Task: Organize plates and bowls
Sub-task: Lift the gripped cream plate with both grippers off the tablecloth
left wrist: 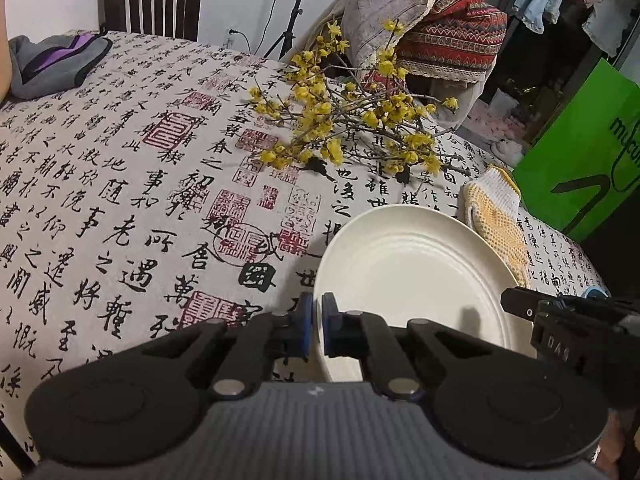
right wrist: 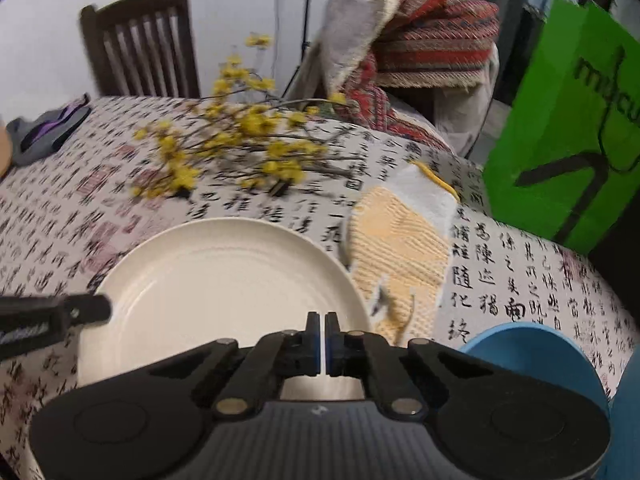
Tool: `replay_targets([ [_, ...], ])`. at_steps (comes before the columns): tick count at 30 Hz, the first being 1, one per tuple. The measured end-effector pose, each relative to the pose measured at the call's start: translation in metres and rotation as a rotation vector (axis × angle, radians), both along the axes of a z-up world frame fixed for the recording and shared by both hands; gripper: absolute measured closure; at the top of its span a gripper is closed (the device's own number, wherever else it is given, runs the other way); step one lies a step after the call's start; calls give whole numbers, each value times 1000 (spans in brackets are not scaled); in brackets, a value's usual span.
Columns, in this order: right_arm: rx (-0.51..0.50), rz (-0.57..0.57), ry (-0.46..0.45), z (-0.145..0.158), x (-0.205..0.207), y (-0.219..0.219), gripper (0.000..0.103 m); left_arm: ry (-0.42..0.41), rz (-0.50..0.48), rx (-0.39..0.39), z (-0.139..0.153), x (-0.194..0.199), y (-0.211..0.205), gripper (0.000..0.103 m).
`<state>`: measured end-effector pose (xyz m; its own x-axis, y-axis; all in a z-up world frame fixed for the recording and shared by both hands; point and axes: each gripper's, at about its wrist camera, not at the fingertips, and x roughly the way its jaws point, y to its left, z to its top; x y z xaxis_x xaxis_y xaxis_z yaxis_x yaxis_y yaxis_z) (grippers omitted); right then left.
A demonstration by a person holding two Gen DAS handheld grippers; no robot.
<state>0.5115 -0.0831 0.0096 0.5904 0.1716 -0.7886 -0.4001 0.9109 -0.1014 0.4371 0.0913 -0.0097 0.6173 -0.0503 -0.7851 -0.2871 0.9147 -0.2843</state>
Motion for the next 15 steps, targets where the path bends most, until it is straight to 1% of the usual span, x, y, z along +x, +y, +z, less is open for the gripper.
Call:
replay_targets([
  [3, -22, -18, -33, 3, -1, 4, 101, 2, 6, 4, 0, 0, 0, 97],
  [4, -38, -38, -44, 3, 2, 3, 99, 2, 6, 6, 0, -1, 0, 97],
  [5, -45, -54, -48, 3, 5, 2, 93, 1, 6, 10, 0, -1, -1, 97],
  [6, -54, -68, -49, 3, 8, 0, 91, 1, 6, 12, 0, -1, -1, 97],
  [9, -76, -97, -41, -1, 17, -5, 89, 2, 6, 14, -1, 0, -1, 97],
  [11, -85, -114, -29, -6, 23, -9, 83, 3, 6, 16, -1, 0, -2, 97],
  [12, -82, -114, -21, -8, 24, -10, 82, 5, 6, 17, -1, 0, -2, 97],
  [15, -66, -108, 4, -13, 30, -11, 82, 21, 5, 11, -3, 1, -2, 96],
])
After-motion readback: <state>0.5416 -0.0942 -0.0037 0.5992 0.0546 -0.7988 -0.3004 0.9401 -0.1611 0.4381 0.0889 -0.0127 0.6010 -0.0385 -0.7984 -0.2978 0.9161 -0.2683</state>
